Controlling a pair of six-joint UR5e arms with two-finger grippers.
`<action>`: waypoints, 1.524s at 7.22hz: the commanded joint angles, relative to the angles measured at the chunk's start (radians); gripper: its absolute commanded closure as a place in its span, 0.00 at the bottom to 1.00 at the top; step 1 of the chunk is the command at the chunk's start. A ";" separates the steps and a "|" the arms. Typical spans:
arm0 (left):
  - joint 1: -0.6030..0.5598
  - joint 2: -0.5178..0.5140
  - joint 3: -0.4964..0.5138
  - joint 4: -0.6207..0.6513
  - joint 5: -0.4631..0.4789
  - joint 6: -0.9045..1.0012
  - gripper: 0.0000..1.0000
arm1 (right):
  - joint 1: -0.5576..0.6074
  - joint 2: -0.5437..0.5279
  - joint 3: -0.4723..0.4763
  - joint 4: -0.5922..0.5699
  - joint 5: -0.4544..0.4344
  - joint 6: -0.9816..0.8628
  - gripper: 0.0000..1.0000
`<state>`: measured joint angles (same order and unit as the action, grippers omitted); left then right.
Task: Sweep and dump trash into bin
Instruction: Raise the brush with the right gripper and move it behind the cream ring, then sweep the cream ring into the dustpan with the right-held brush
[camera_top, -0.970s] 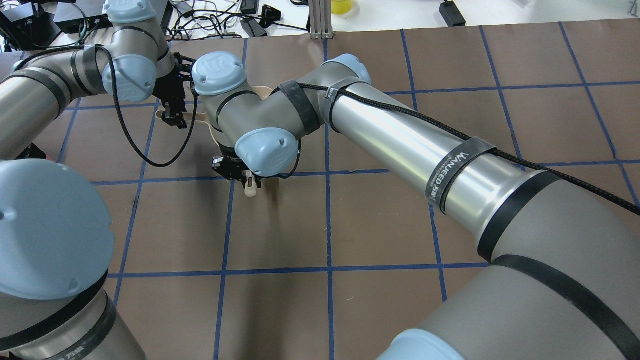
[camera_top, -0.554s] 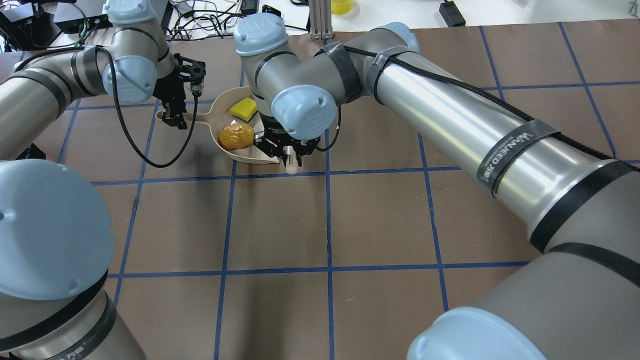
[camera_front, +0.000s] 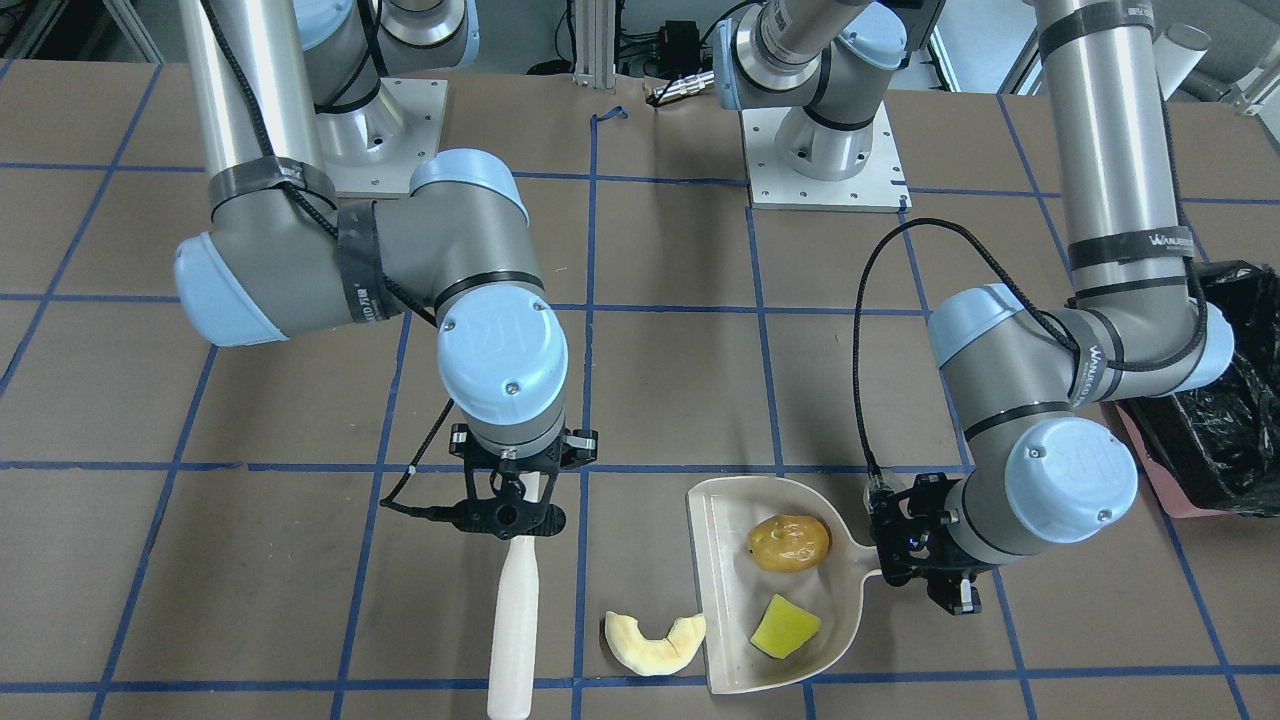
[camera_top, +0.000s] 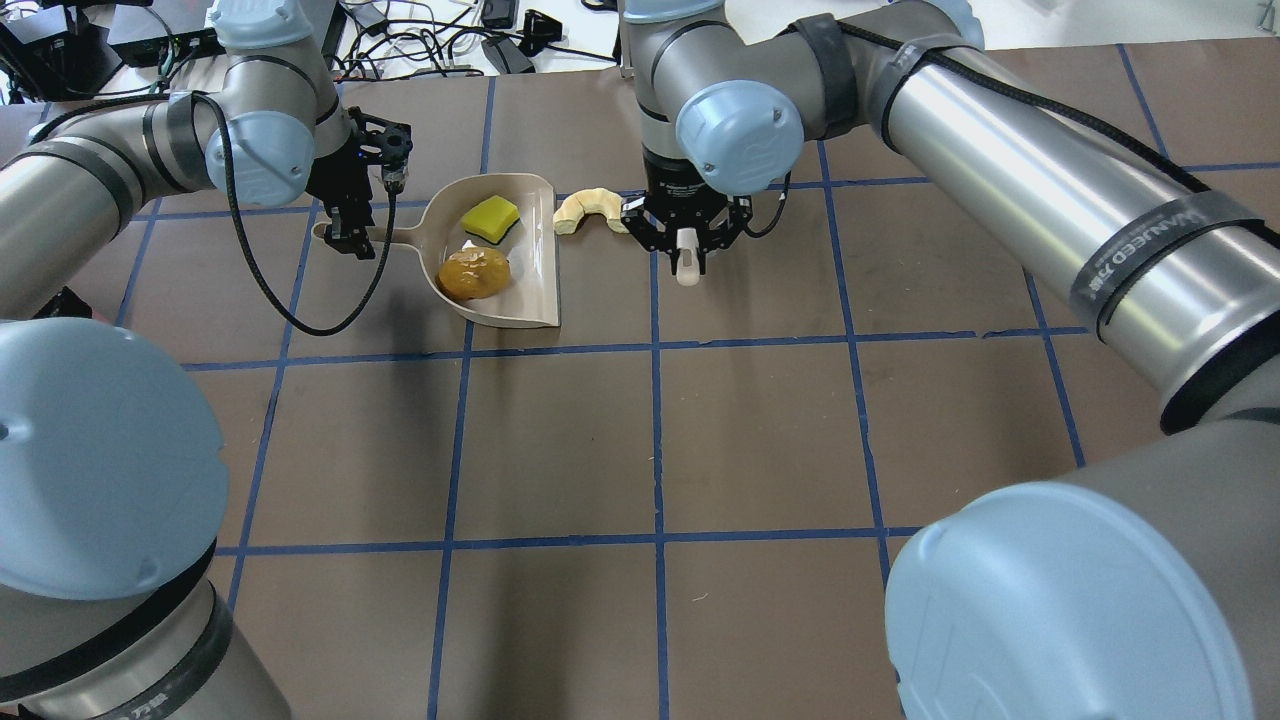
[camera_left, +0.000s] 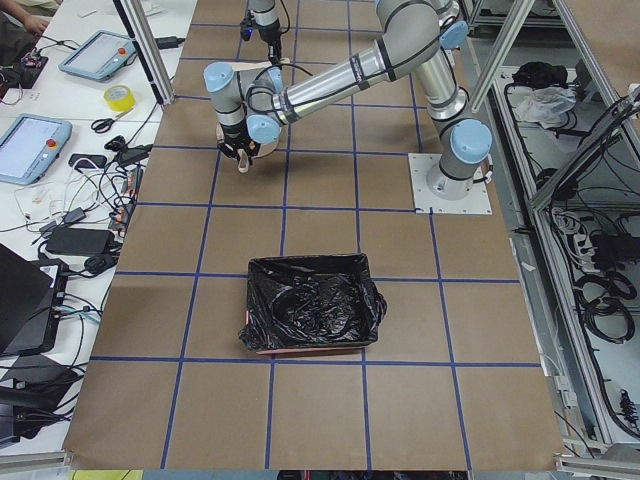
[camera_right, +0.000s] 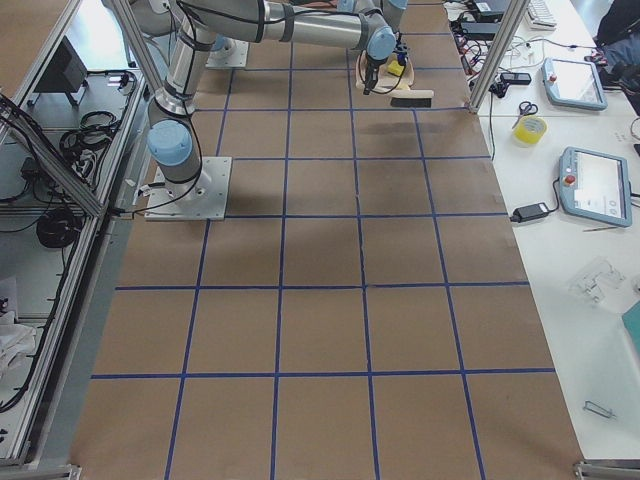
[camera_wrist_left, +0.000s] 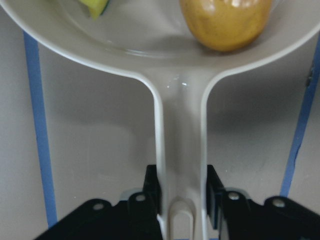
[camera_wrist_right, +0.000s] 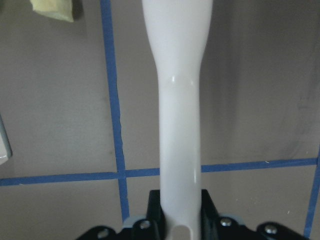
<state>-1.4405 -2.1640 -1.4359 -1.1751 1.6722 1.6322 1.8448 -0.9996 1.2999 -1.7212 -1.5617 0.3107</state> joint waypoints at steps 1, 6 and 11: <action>0.000 0.000 0.003 0.000 0.004 0.000 0.95 | -0.021 0.051 -0.002 -0.040 -0.015 -0.024 1.00; 0.000 0.000 0.003 0.000 0.006 -0.002 0.95 | 0.028 0.105 -0.011 -0.074 0.000 -0.038 1.00; 0.000 0.000 0.000 0.000 0.001 -0.002 0.95 | 0.106 0.128 -0.014 -0.081 0.026 0.021 1.00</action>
<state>-1.4404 -2.1644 -1.4346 -1.1750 1.6747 1.6306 1.9349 -0.8722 1.2859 -1.8019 -1.5407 0.3197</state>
